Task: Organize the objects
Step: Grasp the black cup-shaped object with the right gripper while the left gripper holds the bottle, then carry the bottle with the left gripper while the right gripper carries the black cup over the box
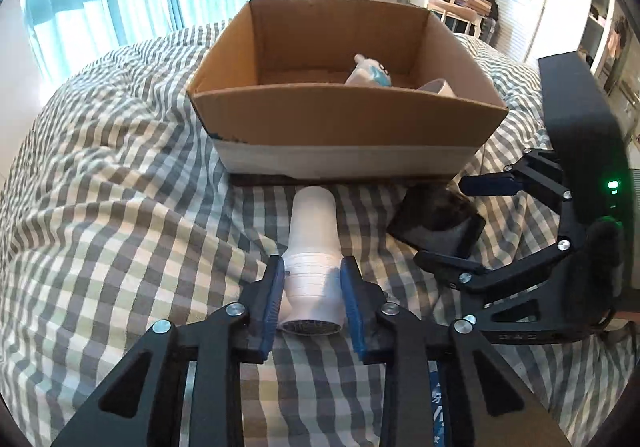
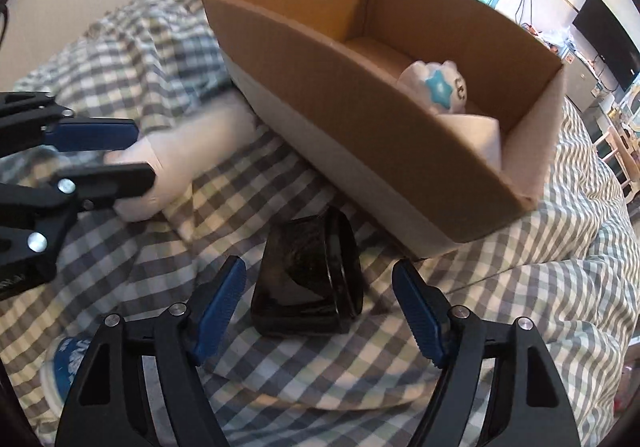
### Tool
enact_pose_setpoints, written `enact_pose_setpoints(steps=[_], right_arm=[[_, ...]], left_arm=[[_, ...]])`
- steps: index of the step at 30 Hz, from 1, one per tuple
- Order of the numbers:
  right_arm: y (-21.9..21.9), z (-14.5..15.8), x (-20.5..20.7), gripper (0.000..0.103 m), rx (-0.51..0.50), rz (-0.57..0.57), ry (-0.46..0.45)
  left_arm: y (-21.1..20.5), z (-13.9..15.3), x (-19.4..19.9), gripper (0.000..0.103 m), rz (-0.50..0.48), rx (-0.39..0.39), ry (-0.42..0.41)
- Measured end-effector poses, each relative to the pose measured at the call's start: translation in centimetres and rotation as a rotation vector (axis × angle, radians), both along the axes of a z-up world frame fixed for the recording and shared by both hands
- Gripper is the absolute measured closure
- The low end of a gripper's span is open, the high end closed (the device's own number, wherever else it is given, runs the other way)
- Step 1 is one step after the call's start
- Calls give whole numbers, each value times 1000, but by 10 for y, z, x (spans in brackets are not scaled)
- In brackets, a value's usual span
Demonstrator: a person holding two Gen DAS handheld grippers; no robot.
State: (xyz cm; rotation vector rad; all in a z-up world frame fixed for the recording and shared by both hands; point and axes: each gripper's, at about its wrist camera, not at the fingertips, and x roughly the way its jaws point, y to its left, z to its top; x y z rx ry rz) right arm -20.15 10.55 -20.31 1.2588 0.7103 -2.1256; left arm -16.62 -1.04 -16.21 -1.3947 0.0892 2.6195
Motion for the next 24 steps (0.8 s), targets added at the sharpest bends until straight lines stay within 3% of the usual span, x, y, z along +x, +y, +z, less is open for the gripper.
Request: enact_pose_setpoints(steps=[3,6,9,11,12,13,17,18,24], right_arm=[[-4,-8,-3,33,36,-7,-12],[-7,-13,-4,46,58,-7,-22],[-8,-13,-2,52,75,-5,-1],[-9,-11,1,53,84,1,23],[-9,-10,3,53,87,3,30],[-9,-9,4,54,89,4,35],[-5,-4,5,54,72,-2,53],[-4,-3,6,54,68,-4,56],[3,9,10,57,29,-8,85]], left_arm=[[2,-8,-4,74,-17,5,-12],[0,-13,-3,73,-18,18,-31],[4,-16,-6,68,-20,22,-44],[3,-20,-8,59,-11,21,-59],[2,-26,-12,47,3,12,-91],[2,-33,-17,42,19,2,-122],[3,-39,-27,46,40,4,-138],[5,-39,-27,55,30,14,-136],[9,-34,-22,56,26,17,-106]])
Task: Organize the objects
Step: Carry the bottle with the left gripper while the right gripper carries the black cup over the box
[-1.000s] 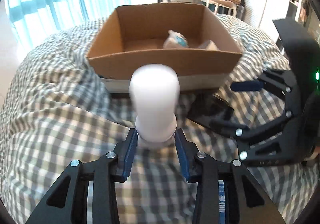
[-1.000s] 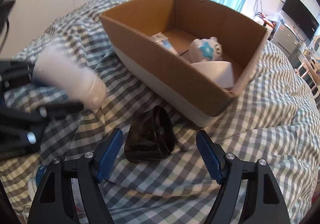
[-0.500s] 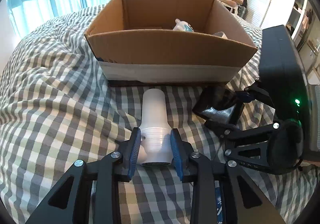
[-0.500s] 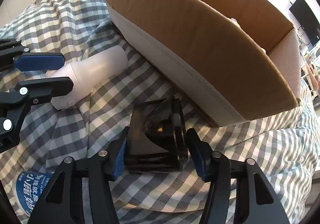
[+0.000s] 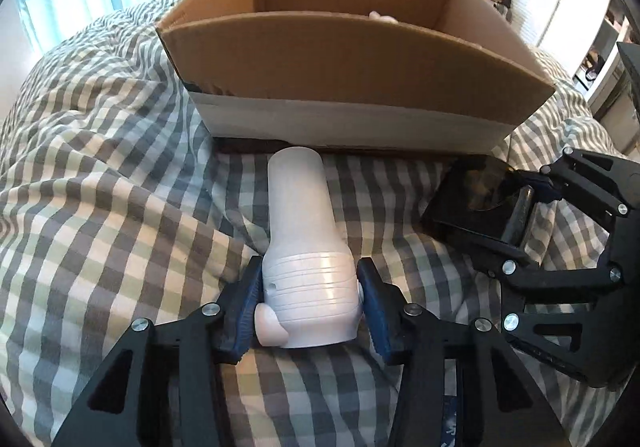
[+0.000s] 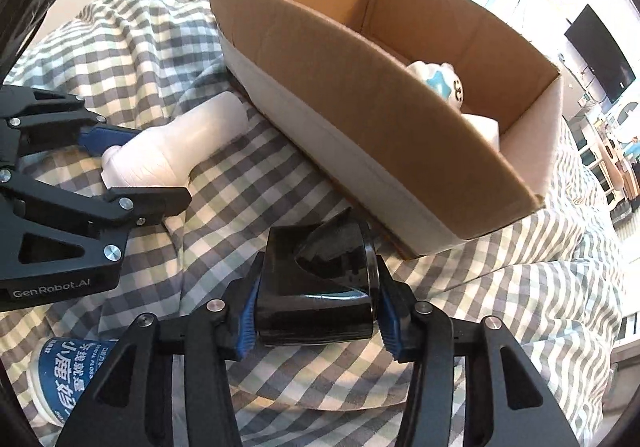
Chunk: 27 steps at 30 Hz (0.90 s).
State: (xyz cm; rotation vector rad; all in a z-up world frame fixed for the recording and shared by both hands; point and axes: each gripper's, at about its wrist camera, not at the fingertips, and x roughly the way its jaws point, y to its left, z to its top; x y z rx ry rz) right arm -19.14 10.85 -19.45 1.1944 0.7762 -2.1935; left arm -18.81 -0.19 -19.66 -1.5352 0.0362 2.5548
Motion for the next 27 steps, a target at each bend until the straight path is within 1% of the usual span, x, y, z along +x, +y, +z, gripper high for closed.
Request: enact_pose_setpoints(steps=[3,10,11,12,16,20,24,27], right_arm=[[2,9,4,58,-20,3,19],[12,48,21,58,-95,0,122],[12,55,26,58,-110,-1,134],[4,59,37,58,-118,1,141],[-2,83,48,58,-128,9,194],[1,111,62,58,-155,12,238],[-1,145,77,58,-180,16,307],[-1,170,81,58,-222,12,337]], left_arm=[[-2,9,6,56,3,20,12],[-5,38,22,56,-8,50,55],[-8,43,23,56,-4,52,68],[-9,50,24,56,-2,57,81],[-11,80,32,56,-7,72,147],[-11,109,40,56,-18,61,220],[-14,145,42,56,-26,41,304],[-13,167,39,56,-32,28,356]])
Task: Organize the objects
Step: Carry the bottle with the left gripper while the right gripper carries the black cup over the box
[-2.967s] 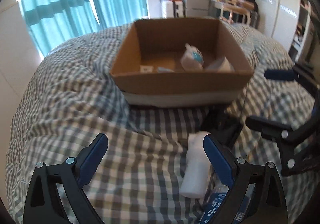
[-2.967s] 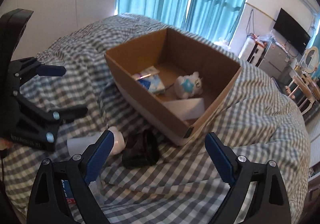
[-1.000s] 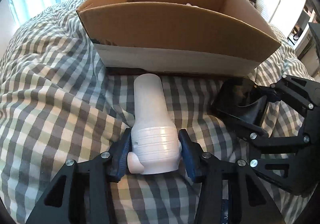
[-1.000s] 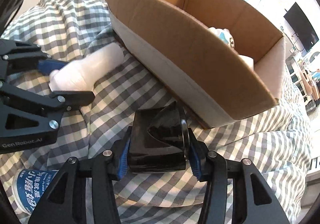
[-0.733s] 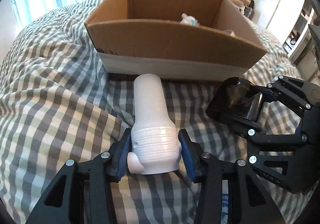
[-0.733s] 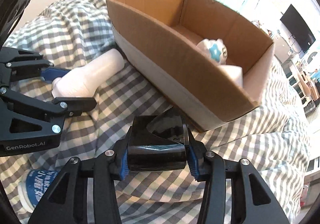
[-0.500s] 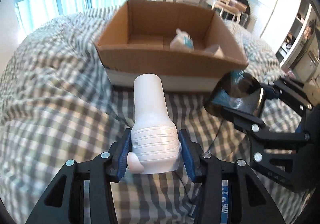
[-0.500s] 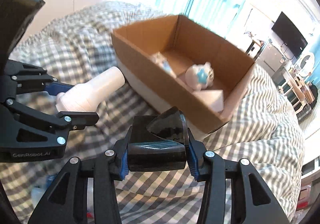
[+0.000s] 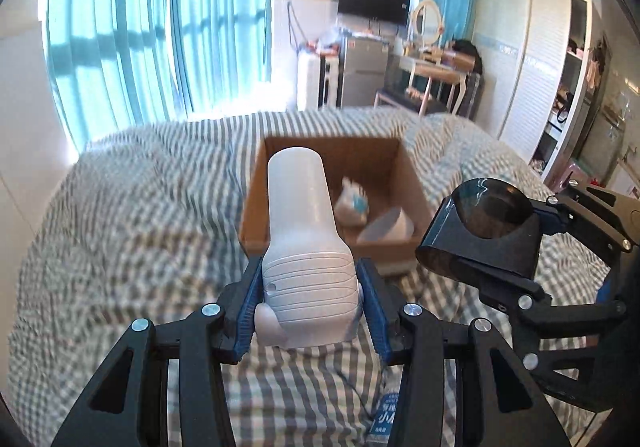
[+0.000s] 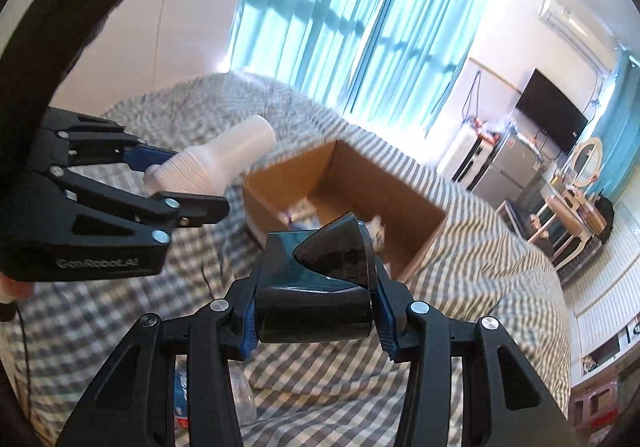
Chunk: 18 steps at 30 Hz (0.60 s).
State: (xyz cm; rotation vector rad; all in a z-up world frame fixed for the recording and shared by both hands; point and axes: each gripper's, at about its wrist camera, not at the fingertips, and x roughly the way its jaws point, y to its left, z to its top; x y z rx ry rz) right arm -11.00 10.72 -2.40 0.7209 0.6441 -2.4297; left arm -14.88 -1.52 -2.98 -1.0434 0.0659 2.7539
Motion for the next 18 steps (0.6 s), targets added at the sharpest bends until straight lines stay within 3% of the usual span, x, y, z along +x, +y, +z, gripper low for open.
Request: enact_pose_setpoints(steps=[9,18], right_arm=[[-2,37,-27,58,-124,-41,-8],[-13,13,-88,58,-180,-80,-88]], left_arm=[[1,33,-22,56,-7,-36,95],[-1,4,-81,56,-34,-27,50]])
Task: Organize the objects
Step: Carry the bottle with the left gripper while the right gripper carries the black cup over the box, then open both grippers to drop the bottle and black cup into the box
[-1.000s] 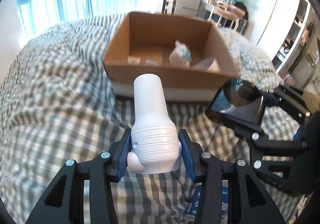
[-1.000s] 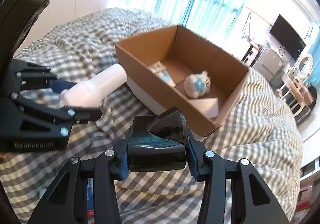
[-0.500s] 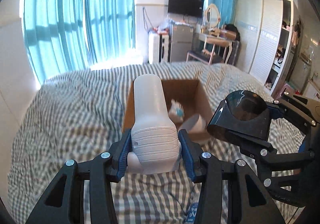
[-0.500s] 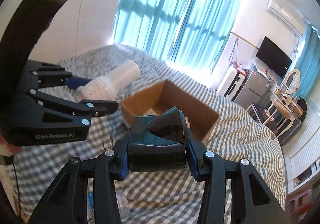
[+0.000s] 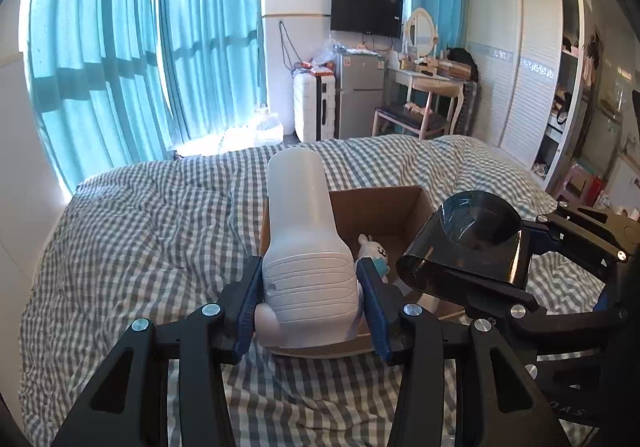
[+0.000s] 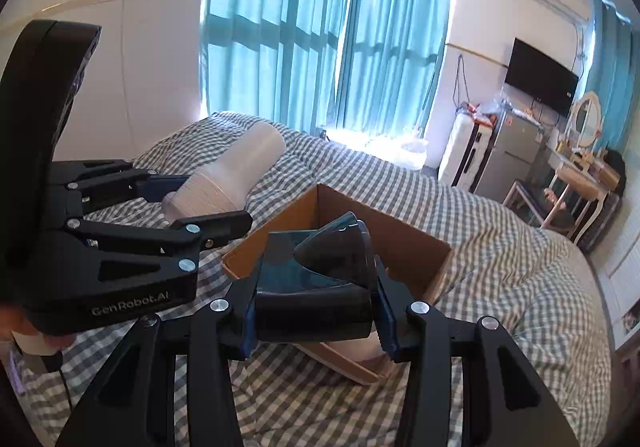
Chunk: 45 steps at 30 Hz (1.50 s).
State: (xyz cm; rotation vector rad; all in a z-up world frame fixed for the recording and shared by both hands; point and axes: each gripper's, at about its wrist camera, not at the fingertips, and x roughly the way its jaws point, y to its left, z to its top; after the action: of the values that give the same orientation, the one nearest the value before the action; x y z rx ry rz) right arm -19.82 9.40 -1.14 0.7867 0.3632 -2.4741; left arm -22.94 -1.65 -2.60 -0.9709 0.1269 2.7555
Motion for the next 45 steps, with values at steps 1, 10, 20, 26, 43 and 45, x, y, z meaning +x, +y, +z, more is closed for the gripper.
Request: enact_pose_setpoints(steps=[1,10,20,26,43,45], right_arm=[[-2,-6,-10,58,-2,-5,-17],[3,-50,-80,58,-38,-62,-118],[15,-82,-129,58,-30,-113,-176],[23,-93,-138,57,-42,-131,-204],[41,-10,-74,36,-89,-123,-56],[45,3,-59,33,-75,-106,-33]], left_arm=[[0,-7,-8,56,-3,-2,-14],[9,-51,-61,56,-30,-6,-100],[30,-89,-99,56,-94,-11,-171],[37,-101,-104,55,-102,-22,-198],[27,-22,-57,15,-21,-10,-125],[27,-9,-44,15,17,-28,-127]])
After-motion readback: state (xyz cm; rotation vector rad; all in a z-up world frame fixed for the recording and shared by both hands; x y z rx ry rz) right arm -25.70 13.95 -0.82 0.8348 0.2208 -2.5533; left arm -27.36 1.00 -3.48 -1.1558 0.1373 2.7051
